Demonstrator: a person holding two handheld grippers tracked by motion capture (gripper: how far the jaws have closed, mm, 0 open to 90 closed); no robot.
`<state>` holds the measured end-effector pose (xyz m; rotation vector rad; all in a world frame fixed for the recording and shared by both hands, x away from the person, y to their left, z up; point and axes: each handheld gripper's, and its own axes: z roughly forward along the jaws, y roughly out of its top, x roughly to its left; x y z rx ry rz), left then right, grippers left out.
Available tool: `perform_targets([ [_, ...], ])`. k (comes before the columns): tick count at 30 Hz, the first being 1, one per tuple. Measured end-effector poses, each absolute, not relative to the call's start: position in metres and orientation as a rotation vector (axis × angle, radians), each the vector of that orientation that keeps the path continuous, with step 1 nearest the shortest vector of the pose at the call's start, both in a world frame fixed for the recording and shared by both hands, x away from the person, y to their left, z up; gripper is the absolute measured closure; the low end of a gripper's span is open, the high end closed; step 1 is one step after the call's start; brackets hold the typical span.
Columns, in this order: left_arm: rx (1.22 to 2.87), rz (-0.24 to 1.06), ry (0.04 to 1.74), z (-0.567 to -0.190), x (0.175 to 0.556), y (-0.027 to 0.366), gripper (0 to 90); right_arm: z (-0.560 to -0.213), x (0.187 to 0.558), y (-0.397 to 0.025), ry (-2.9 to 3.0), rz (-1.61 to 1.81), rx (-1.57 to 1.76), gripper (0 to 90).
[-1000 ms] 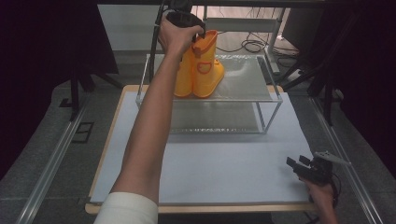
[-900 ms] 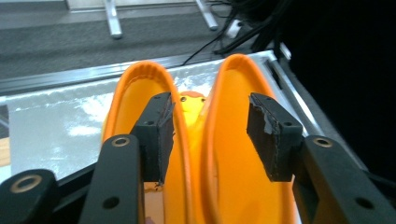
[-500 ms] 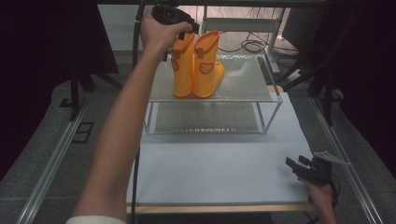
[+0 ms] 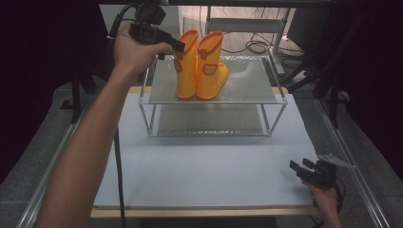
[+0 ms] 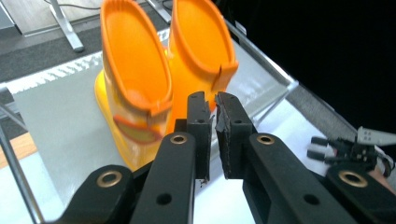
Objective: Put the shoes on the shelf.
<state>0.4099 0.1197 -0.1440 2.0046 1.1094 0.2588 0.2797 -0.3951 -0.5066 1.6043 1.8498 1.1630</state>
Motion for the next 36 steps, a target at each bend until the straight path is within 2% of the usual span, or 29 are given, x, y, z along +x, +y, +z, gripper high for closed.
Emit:
perform_targets([
  [18, 2.050, 0.188, 1.164, -0.210, 0.406, 0.157, 84.6, -0.508, 0.280, -0.395, 1.865, 1.144, 1.602, 35.3],
  [36, 2.082, 0.201, 1.279, -0.281, 0.434, 0.157, 84.8, -0.511, 0.281, -0.394, 1.867, 1.140, 1.610, 35.3],
])
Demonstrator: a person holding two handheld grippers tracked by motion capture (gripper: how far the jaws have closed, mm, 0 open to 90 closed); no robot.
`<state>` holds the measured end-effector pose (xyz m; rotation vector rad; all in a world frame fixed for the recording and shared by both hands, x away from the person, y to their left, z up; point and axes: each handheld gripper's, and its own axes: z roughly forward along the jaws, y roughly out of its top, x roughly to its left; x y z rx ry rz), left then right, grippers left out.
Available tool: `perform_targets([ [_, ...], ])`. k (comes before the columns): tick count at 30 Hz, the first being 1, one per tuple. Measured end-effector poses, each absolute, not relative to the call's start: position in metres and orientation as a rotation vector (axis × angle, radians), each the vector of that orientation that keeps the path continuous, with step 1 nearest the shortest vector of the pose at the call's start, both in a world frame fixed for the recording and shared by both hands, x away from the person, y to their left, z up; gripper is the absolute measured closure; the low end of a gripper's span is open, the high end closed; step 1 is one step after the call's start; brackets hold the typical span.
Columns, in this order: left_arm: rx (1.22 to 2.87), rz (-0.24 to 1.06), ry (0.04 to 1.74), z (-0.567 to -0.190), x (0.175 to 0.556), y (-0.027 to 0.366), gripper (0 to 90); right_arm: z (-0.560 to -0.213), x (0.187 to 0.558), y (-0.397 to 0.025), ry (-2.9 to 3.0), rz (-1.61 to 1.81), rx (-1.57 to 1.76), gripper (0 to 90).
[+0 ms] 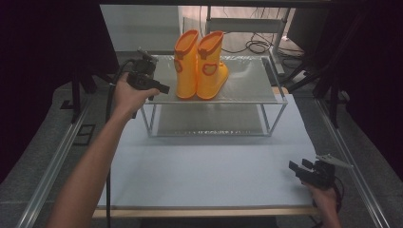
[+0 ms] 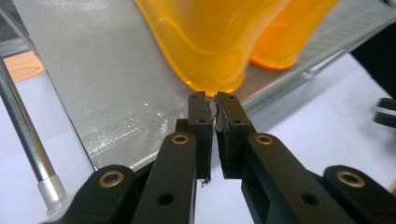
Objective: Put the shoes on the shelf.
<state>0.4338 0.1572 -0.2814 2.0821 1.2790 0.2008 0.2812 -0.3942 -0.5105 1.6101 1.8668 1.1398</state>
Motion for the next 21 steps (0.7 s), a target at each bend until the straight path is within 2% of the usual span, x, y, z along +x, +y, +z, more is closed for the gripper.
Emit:
perform_targets([
  [8, 2.062, 0.221, 1.320, -0.302, 0.448, 0.151, 84.8, -0.512, 0.281, -0.396, 1.866, 1.136, 1.613, 35.3],
  [21, 2.020, 0.258, 1.332, -0.311, 0.464, 0.134, 85.5, -0.513, 0.281, -0.399, 1.863, 1.133, 1.625, 35.3],
])
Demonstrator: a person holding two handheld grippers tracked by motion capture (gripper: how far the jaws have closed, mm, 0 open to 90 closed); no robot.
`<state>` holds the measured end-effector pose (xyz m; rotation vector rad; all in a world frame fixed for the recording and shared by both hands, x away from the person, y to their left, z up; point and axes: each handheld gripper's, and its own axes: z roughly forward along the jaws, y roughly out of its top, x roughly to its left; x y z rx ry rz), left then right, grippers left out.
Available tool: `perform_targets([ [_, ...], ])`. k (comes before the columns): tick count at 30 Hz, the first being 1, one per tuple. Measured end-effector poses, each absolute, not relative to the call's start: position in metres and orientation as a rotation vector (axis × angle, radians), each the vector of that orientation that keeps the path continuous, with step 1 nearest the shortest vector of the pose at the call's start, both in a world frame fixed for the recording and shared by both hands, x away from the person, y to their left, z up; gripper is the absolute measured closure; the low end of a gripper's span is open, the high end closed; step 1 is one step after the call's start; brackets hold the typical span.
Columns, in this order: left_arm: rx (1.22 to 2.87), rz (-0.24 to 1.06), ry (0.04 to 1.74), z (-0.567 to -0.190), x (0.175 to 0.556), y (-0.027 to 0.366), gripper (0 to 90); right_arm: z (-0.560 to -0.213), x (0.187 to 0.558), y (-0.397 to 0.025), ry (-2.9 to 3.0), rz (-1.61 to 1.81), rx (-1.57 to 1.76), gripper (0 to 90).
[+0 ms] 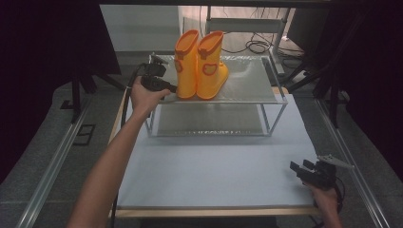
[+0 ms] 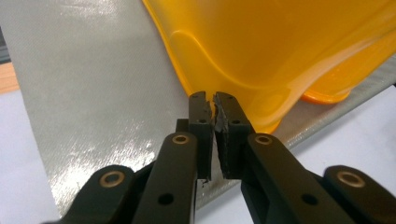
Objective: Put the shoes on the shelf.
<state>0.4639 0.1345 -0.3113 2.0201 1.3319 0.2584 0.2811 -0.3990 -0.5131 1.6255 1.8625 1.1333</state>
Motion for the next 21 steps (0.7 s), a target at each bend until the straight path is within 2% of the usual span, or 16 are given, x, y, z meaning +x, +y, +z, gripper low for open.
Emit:
perform_targets([
  [5, 2.014, 0.254, 1.329, -0.311, 0.463, 0.130, 89.2, -0.512, 0.281, -0.398, 1.860, 1.138, 1.627, 35.3],
  [16, 2.008, 0.263, 1.328, -0.309, 0.462, 0.124, 89.7, -0.513, 0.282, -0.396, 1.874, 1.137, 1.611, 35.3],
  [21, 1.995, 0.205, 1.293, -0.307, 0.459, 0.114, 89.7, -0.512, 0.282, -0.394, 1.867, 1.147, 1.613, 35.3],
])
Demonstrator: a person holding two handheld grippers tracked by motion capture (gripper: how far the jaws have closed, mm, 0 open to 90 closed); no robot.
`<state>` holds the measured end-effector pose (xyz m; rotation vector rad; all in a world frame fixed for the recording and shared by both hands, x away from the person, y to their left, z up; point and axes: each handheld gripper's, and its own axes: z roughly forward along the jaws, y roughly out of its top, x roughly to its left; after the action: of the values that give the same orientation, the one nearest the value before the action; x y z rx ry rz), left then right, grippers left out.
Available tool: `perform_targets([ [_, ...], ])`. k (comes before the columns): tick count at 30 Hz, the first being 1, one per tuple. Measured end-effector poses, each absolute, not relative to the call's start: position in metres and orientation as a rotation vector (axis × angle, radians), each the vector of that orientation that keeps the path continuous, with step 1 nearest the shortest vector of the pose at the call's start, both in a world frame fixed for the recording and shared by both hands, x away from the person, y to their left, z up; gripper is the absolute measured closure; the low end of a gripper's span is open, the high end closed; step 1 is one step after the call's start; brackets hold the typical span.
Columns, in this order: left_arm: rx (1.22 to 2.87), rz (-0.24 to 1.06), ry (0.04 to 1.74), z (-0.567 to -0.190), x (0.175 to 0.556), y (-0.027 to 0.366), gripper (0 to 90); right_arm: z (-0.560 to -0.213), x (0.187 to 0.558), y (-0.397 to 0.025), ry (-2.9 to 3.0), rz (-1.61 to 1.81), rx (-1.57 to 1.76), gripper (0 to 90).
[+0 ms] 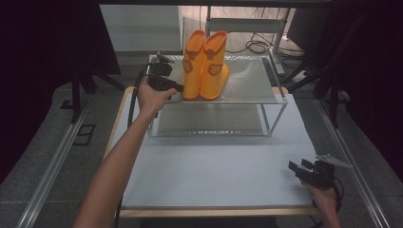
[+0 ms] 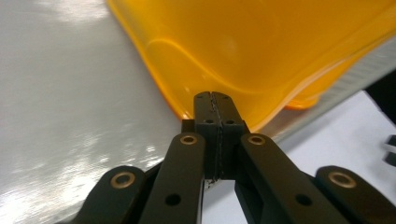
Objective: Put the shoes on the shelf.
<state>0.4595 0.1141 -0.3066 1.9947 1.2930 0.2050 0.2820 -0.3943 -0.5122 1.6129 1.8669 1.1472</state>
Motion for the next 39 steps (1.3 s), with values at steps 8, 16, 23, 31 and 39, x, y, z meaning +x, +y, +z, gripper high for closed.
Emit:
perform_targets([
  [8, 2.005, 0.185, 1.251, -0.301, 0.458, 0.091, 89.7, -0.510, 0.281, -0.396, 1.865, 1.150, 1.615, 35.3],
  [16, 1.994, 0.167, 1.241, -0.302, 0.459, 0.080, 89.7, -0.510, 0.280, -0.396, 1.861, 1.153, 1.613, 35.3],
  [23, 1.977, 0.149, 1.232, -0.304, 0.457, 0.089, 89.0, -0.510, 0.281, -0.396, 1.867, 1.148, 1.610, 35.3],
  [31, 1.969, 0.146, 1.216, -0.305, 0.454, 0.100, 77.1, -0.510, 0.280, -0.397, 1.860, 1.148, 1.611, 35.3],
  [39, 2.002, 0.106, 1.143, -0.302, 0.439, 0.115, 59.7, -0.510, 0.280, -0.397, 1.861, 1.145, 1.611, 35.3],
])
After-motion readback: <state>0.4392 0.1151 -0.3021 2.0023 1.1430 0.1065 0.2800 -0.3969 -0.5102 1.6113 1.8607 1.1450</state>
